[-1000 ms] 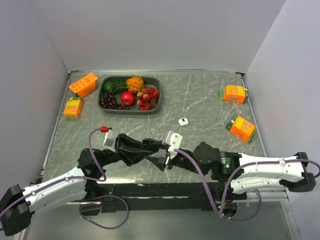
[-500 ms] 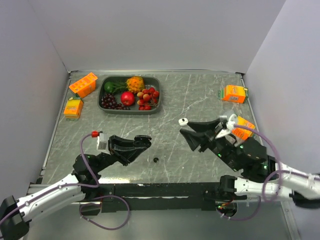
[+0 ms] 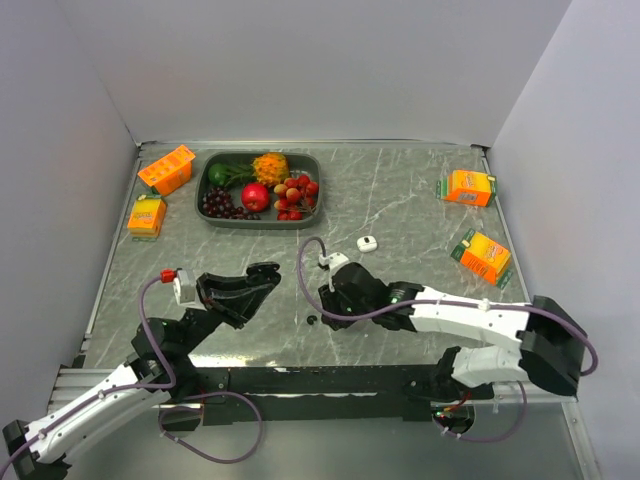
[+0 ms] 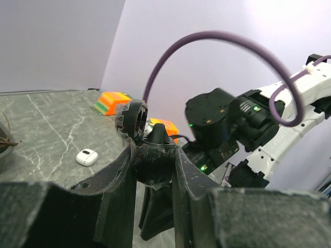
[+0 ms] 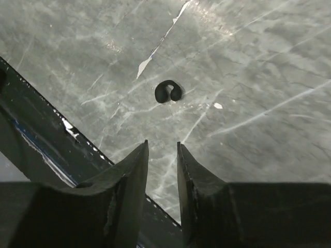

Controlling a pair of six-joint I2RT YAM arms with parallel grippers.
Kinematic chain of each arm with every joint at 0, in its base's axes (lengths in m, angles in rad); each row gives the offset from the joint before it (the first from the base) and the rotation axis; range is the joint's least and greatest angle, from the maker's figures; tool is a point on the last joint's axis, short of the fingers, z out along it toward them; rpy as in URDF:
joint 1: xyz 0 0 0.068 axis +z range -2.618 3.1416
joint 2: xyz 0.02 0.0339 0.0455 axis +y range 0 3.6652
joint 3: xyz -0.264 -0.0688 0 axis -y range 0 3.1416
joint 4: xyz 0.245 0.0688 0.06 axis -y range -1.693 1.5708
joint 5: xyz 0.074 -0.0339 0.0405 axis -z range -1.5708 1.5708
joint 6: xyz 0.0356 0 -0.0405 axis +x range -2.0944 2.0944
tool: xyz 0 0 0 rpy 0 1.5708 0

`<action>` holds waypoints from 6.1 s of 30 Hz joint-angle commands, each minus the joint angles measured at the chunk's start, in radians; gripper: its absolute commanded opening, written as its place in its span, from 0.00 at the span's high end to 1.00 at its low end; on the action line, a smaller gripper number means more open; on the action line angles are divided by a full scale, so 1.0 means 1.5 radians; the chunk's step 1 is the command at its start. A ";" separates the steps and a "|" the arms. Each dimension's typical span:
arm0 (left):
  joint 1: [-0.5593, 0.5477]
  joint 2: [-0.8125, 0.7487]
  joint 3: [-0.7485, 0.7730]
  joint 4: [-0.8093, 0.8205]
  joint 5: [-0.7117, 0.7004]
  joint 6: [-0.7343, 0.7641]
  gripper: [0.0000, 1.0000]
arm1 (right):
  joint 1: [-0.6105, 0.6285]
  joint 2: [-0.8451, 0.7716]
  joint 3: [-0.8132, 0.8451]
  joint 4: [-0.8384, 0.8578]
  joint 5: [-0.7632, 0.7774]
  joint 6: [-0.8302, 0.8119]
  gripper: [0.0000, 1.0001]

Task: Insert the wireless bluetooth earbuds into the charging case
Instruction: Pick up the earbud from the center of the board.

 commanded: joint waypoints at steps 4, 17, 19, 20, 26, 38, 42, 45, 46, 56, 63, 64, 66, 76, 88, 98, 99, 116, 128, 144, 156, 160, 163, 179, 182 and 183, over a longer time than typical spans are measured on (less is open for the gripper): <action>0.001 -0.007 0.000 -0.001 -0.018 0.006 0.99 | -0.027 0.090 0.056 0.063 -0.071 0.029 0.62; 0.001 -0.010 -0.002 0.000 -0.010 0.007 0.99 | -0.071 0.212 0.101 0.070 -0.077 0.040 0.55; 0.001 -0.010 -0.003 0.001 -0.010 0.006 0.99 | -0.073 0.224 0.103 0.072 -0.079 0.038 0.56; 0.001 -0.010 -0.003 0.002 -0.010 0.008 0.99 | -0.074 0.226 0.104 0.074 -0.078 0.038 0.56; 0.001 -0.010 -0.005 0.006 -0.010 0.007 0.99 | -0.075 0.240 0.115 0.078 -0.071 0.034 0.57; 0.001 -0.013 -0.003 -0.001 -0.010 0.008 0.99 | -0.075 0.288 0.137 0.058 -0.062 0.022 0.59; 0.001 -0.011 -0.003 0.003 -0.010 0.009 0.99 | -0.074 0.279 0.123 0.056 -0.057 0.024 0.60; 0.001 -0.009 -0.005 0.007 -0.010 0.008 0.99 | -0.072 0.268 0.110 0.054 -0.058 0.029 0.62; 0.001 -0.010 -0.006 0.009 -0.010 0.008 0.99 | -0.071 0.265 0.105 0.054 -0.058 0.030 0.63; 0.001 -0.013 -0.008 0.011 -0.007 0.003 0.99 | -0.039 0.249 0.092 0.034 -0.047 0.038 0.66; 0.001 -0.016 -0.009 0.010 -0.008 0.003 0.99 | -0.017 0.254 0.099 0.021 -0.041 0.046 0.70; 0.001 -0.017 -0.009 0.010 -0.007 0.003 0.99 | -0.016 0.256 0.098 0.021 -0.041 0.048 0.71; 0.001 -0.019 -0.009 0.010 -0.007 0.001 0.99 | -0.014 0.256 0.098 0.021 -0.041 0.049 0.74; 0.001 -0.021 -0.011 0.011 -0.005 0.000 0.99 | -0.014 0.239 0.097 0.018 -0.042 0.057 1.00; 0.001 -0.008 -0.009 0.022 -0.010 0.003 0.99 | -0.039 0.045 0.074 0.046 0.030 0.126 1.00; 0.002 0.046 -0.011 0.067 -0.047 0.004 0.99 | -0.054 -0.021 0.064 -0.053 0.326 0.362 1.00; 0.001 0.048 -0.010 0.069 -0.049 0.006 0.99 | -0.062 -0.011 0.067 -0.078 0.336 0.394 1.00; 0.001 0.040 -0.013 0.059 -0.068 0.000 0.99 | -0.177 0.183 0.046 -0.118 0.220 0.582 1.00; 0.001 0.044 -0.013 0.053 -0.066 0.003 0.99 | -0.183 0.220 0.049 -0.116 0.171 0.540 0.84; 0.001 0.050 -0.011 0.057 -0.064 0.006 0.99 | -0.181 0.119 0.049 -0.186 0.177 0.508 0.51; 0.001 0.048 -0.014 0.059 -0.060 0.003 0.99 | -0.181 0.088 0.123 -0.124 0.136 0.102 0.67; 0.001 0.042 -0.009 0.048 -0.058 0.003 0.99 | -0.209 0.087 0.083 -0.042 0.077 0.036 0.79; 0.001 0.034 -0.006 0.035 -0.059 0.004 0.99 | -0.231 0.108 0.071 -0.030 0.065 0.018 0.83; 0.001 0.053 -0.008 0.048 -0.057 0.003 0.99 | -0.238 0.173 0.045 0.006 0.032 -0.017 0.65; 0.001 0.053 -0.008 0.049 -0.057 0.001 0.99 | -0.236 0.177 0.040 0.012 0.030 -0.016 0.64; 0.001 0.053 -0.008 0.049 -0.056 0.002 0.99 | -0.238 0.179 0.038 0.013 0.029 -0.016 0.64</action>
